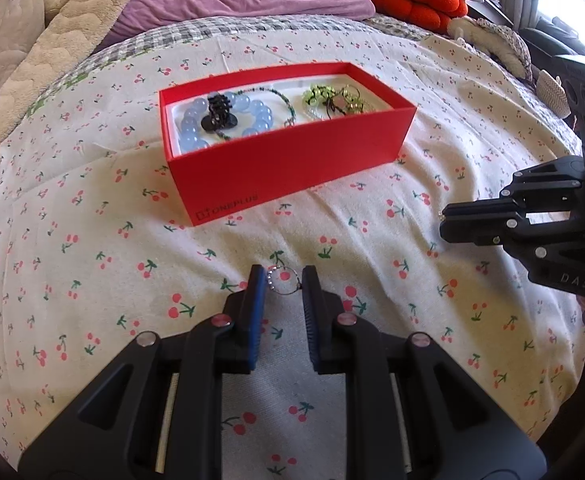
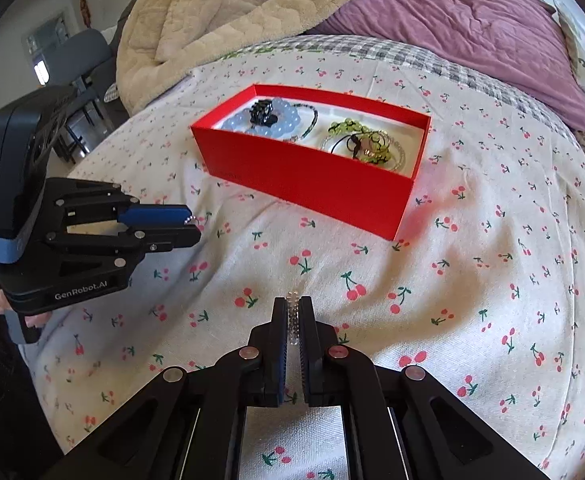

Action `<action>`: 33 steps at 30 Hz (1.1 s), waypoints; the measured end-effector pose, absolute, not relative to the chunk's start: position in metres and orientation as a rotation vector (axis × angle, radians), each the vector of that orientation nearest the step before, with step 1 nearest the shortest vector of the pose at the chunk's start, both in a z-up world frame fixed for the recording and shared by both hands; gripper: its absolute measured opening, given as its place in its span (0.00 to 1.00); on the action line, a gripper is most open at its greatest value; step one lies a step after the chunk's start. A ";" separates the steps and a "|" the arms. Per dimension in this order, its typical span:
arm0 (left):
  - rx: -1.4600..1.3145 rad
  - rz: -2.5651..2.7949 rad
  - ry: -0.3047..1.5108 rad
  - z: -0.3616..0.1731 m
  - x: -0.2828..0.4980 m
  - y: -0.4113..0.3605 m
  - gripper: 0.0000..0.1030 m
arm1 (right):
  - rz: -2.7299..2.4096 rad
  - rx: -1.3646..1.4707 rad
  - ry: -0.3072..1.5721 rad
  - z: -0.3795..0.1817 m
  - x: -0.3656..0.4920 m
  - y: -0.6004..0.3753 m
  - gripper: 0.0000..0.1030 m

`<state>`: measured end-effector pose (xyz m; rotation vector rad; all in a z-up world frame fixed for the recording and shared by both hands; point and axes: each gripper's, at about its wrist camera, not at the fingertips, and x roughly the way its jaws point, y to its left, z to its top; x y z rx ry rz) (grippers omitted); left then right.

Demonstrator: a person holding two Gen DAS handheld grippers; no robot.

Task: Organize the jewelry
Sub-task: 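Lift both rings and carry them over the red box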

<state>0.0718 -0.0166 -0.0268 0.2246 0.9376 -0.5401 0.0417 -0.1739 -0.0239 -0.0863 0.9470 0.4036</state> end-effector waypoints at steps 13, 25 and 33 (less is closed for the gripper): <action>0.190 -0.534 0.911 0.003 0.074 -0.018 0.20 | 0.388 -0.060 0.900 0.004 0.042 -0.178 0.05; 0.132 -0.524 0.844 0.040 0.085 -0.025 0.20 | 0.373 -0.004 0.843 0.037 0.058 -0.180 0.05; 0.121 -0.527 0.835 0.046 0.101 -0.038 0.20 | 0.345 0.052 0.821 0.051 0.080 -0.184 0.05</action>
